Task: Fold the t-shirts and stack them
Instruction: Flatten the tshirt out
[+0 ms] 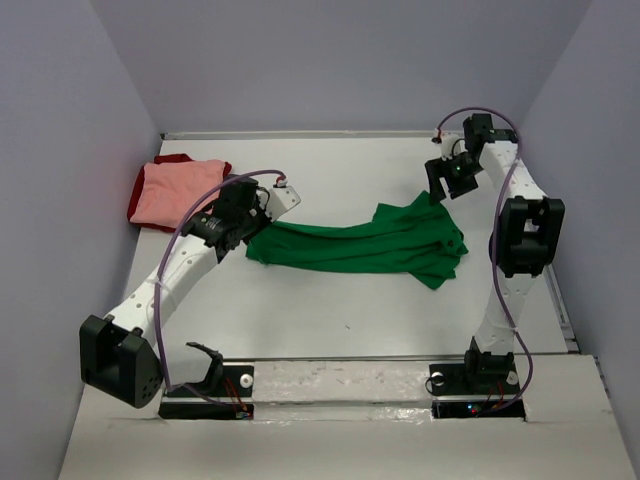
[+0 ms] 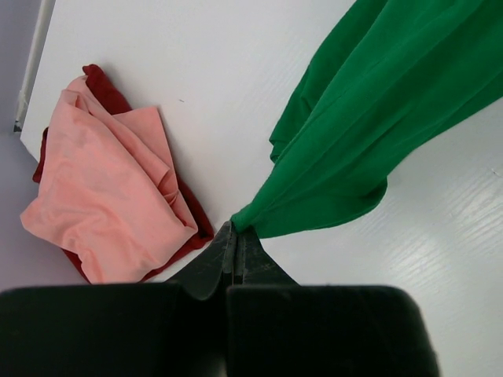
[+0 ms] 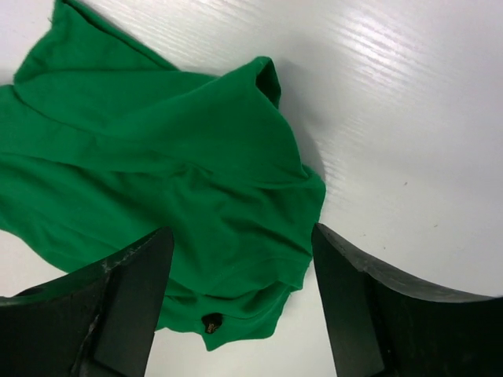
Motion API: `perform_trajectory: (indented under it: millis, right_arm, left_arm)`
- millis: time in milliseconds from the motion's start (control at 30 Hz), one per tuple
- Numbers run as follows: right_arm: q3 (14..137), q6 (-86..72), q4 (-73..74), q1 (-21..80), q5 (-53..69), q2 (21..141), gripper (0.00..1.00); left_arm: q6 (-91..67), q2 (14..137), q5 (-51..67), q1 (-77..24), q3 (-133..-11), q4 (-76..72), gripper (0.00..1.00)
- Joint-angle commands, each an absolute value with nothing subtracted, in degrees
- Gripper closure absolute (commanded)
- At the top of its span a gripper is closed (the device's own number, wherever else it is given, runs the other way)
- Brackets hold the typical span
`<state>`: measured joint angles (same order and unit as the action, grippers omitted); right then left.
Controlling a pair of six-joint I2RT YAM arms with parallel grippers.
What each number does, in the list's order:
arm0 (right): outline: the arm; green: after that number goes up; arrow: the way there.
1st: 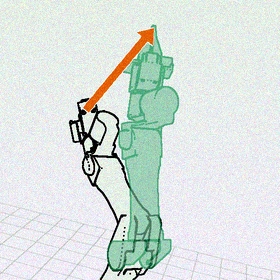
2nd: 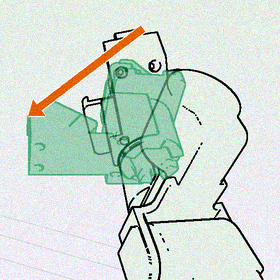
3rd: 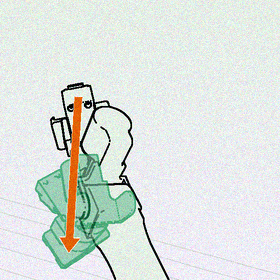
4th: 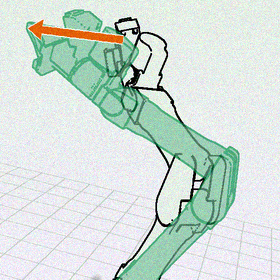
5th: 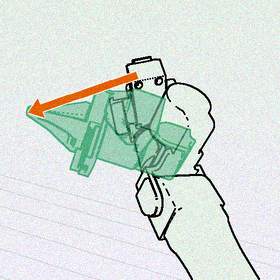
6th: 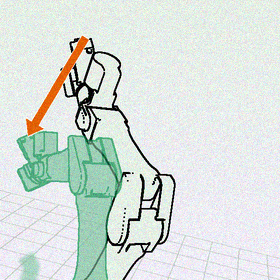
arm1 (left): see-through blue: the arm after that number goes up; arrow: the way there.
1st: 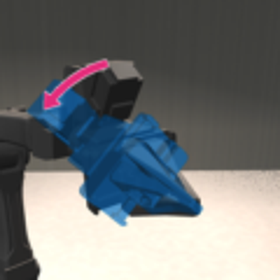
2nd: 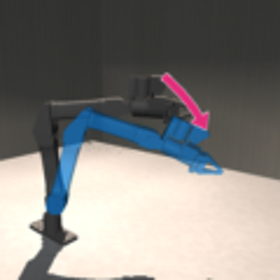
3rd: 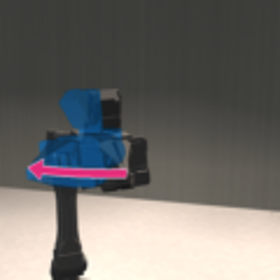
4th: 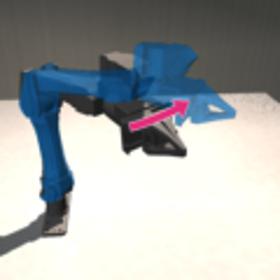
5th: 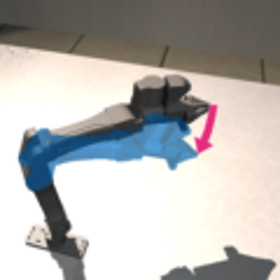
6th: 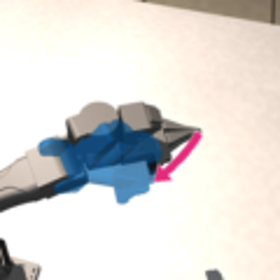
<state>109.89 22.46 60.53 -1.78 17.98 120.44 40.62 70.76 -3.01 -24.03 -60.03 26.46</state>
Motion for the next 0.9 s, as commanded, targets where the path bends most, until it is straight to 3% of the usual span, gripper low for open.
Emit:
perform_trajectory:
  millis: [0,600,700,733,867]
  right_arm:
    - [106.4,23.8,56.3,-1.4,16.2,121.3,0.25]
    - [110.9,25.9,53.5,-1.4,15.9,128.5,0.28]
    - [111.9,26.2,53.7,-1.4,16.1,129.2,0.44]
    - [112.0,26.2,53.8,-1.4,16.3,129.3,0.58]
    - [111.4,26.6,54.0,-1.4,16.6,128.6,0.79]
  left_arm:
    - [39.6,71.0,-2.3,-24.3,-62.3,26.5,1.00]
    - [38.8,71.8,-2.5,-24.5,-60.7,26.5,1.00]
    - [38.6,72.0,-2.2,-24.6,-61.1,26.7,1.00]
    - [38.5,72.1,-2.1,-24.7,-61.2,26.7,1.00]
    - [38.3,72.5,-1.6,-24.7,-61.8,27.2,1.00]
